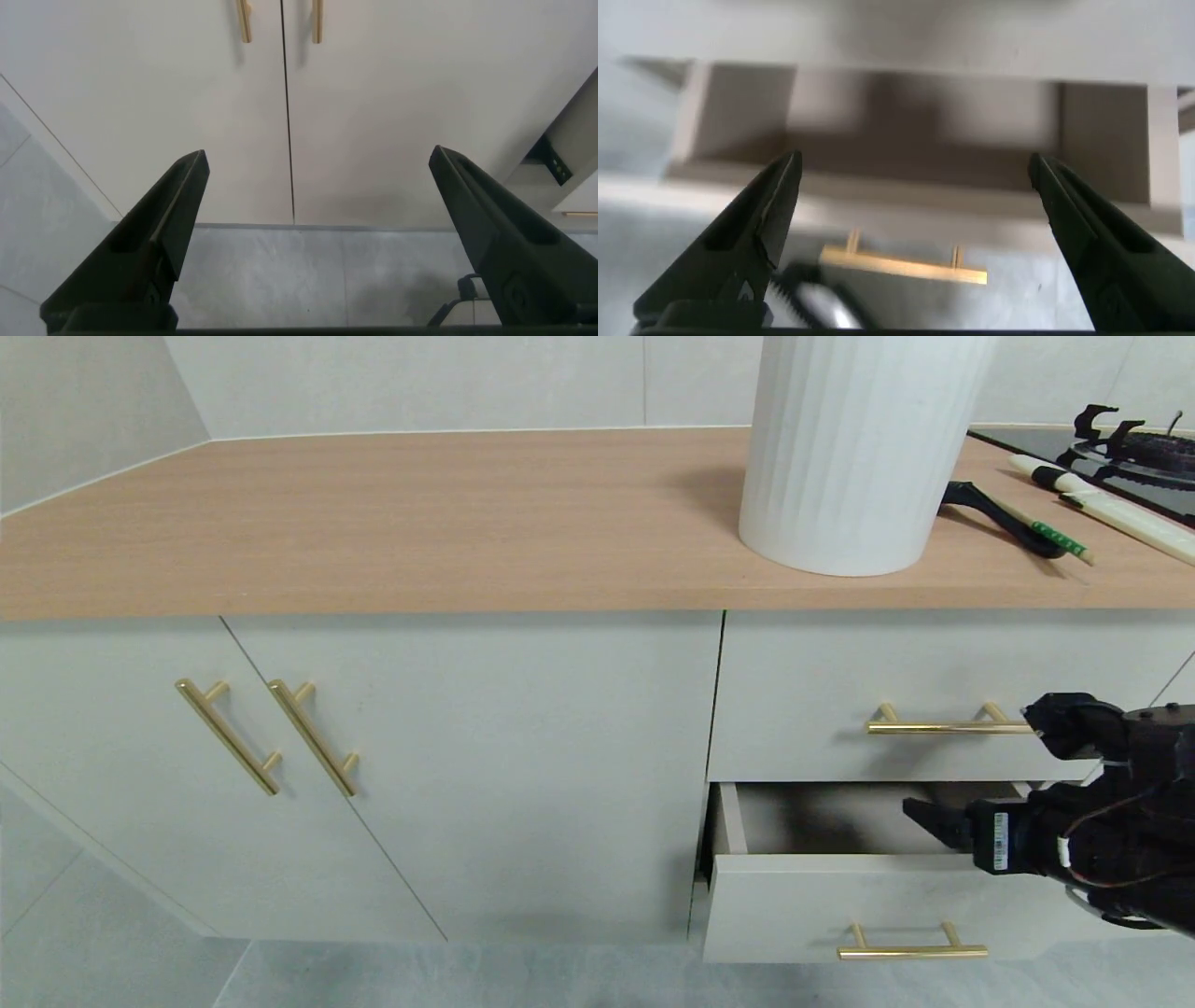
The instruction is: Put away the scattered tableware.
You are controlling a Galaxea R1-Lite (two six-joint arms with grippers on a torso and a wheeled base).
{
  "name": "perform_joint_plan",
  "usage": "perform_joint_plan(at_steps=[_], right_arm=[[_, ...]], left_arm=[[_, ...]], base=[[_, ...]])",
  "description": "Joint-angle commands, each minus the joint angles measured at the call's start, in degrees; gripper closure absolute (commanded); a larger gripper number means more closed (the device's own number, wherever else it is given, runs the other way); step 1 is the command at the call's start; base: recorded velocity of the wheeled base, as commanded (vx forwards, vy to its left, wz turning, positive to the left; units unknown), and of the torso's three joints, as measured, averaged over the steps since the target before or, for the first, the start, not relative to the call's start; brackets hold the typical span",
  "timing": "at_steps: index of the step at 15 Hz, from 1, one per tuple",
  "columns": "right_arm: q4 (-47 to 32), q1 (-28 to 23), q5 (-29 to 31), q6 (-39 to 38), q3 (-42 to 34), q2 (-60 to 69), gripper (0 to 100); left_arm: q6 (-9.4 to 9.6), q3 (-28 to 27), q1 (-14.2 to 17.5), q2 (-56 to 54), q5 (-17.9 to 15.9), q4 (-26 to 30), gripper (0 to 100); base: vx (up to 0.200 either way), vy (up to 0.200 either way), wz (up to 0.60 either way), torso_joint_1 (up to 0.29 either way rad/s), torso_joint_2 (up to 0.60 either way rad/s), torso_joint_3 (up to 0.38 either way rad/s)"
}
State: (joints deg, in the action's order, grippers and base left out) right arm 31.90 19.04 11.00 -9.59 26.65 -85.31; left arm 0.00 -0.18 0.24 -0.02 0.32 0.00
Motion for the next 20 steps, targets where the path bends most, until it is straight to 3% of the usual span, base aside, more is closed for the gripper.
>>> perform_joint_plan(at_steps=[1, 3, 12, 20], right_arm=[[11.3, 2.7, 4.6, 0.0, -4.9, -11.4, 0], [16.9, 2.8, 4.8, 0.2, -6.6, -13.5, 0], [16.9, 4.2, 5.5, 0.5, -7.8, -11.5, 0], [-4.2, 4.6, 4.2, 5.3, -6.5, -3.1, 0]], left_arm=[[0.00, 0.0, 0.0, 0.0, 0.0, 0.0, 0], [0.00, 0.0, 0.0, 0.0, 0.0, 0.0, 0], [0.00, 0.0, 0.0, 0.0, 0.0, 0.0, 0], [0.00, 0.0, 0.0, 0.0, 0.0, 0.0, 0]], base=[[0.000, 0.000, 0.00, 0.000, 0.00, 0.000], [0.000, 0.000, 0.00, 0.000, 0.00, 0.000], [0.000, 0.000, 0.00, 0.000, 0.00, 0.000], [0.000, 0.000, 0.00, 0.000, 0.00, 0.000]])
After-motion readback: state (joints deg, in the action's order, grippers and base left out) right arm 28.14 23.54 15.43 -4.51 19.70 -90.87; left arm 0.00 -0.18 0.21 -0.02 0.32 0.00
